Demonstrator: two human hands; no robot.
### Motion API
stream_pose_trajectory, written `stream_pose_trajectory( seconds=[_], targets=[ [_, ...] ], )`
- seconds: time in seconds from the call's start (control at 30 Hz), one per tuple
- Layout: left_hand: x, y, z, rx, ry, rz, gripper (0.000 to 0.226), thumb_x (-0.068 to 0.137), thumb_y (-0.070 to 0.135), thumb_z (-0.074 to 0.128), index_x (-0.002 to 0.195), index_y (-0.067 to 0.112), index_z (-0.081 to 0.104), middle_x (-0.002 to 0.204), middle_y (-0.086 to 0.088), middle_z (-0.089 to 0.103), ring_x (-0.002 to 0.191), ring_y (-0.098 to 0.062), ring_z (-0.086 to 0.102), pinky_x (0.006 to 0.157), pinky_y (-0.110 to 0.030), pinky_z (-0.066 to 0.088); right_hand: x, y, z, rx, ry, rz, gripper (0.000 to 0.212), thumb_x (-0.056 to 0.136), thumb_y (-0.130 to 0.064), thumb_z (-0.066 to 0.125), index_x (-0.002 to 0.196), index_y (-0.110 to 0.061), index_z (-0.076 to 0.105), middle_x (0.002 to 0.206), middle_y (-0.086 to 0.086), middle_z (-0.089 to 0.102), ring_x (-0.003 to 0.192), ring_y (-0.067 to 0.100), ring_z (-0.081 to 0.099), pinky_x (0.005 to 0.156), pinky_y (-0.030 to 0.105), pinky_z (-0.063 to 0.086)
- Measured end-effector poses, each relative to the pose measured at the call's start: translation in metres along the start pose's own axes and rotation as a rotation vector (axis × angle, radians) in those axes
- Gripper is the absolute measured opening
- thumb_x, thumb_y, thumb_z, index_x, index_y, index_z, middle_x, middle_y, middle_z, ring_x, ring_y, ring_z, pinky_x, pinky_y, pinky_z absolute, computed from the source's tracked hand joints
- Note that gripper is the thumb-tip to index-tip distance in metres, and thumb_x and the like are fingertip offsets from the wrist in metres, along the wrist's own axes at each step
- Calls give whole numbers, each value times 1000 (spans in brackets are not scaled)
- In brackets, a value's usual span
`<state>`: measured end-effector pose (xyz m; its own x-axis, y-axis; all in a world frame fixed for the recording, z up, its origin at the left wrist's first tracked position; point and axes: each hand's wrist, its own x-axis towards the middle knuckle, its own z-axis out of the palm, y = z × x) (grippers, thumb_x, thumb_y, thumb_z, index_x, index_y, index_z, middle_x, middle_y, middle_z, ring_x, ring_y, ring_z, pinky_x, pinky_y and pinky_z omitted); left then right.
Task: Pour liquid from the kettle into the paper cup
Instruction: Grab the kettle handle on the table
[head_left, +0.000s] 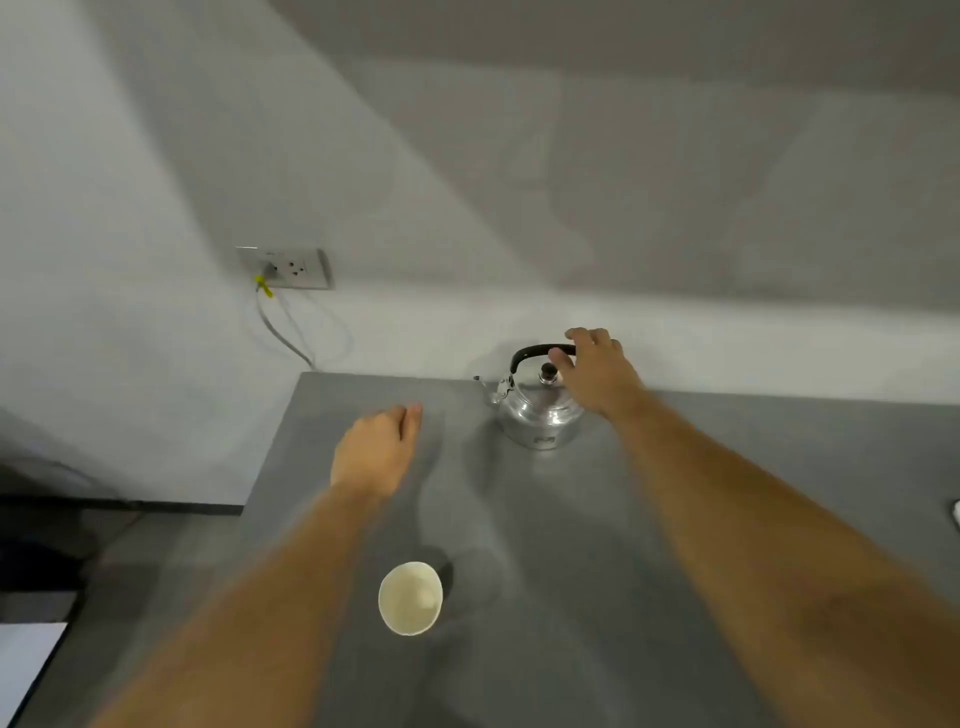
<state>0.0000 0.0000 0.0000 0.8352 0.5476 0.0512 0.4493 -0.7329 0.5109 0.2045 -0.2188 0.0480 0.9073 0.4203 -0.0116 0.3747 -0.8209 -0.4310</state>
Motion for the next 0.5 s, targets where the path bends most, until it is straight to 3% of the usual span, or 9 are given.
stream_pose_trajectory(
  seconds=[0.2, 0.27, 0.33, 0.4, 0.5],
  targets=[
    [12, -3, 12, 14, -6, -28, 50, 109, 48, 35, 70, 18, 45, 88, -24, 71, 91, -46, 67, 68, -42, 43, 36, 13, 11, -48, -75, 34, 57, 99, -59, 39, 134, -17, 55, 130, 15, 54, 120, 35, 46, 99, 50, 41],
    [15, -4, 16, 26, -16, -34, 50, 109, 47, 36, 71, 17, 46, 92, -26, 72, 94, -47, 67, 72, -45, 48, 46, 14, 12, -45, -103, 30, 63, 96, -67, 33, 119, -16, 62, 114, 12, 63, 108, 33, 50, 92, 48, 43],
    [17, -6, 20, 27, -27, -44, 50, 109, 47, 36, 72, 16, 47, 92, -27, 72, 95, -47, 68, 74, -46, 49, 52, 14, 15, -25, -152, 25, 67, 91, -76, 30, 91, -18, 64, 90, 4, 67, 92, 28, 58, 74, 38, 46],
    [16, -6, 24, 20, -32, -49, 50, 109, 48, 37, 73, 16, 49, 92, -26, 72, 95, -47, 68, 74, -46, 49, 55, 12, 19, 4, -171, 19, 70, 85, -84, 31, 77, -21, 61, 76, -1, 67, 78, 22, 63, 60, 32, 43],
    [15, -9, 26, 15, -32, -48, 50, 108, 47, 39, 73, 13, 50, 93, -26, 73, 95, -46, 68, 76, -47, 51, 57, 11, 25, 43, -159, 8, 73, 78, -88, 38, 75, -20, 65, 69, -5, 72, 70, 16, 64, 63, 34, 51]
  ],
)
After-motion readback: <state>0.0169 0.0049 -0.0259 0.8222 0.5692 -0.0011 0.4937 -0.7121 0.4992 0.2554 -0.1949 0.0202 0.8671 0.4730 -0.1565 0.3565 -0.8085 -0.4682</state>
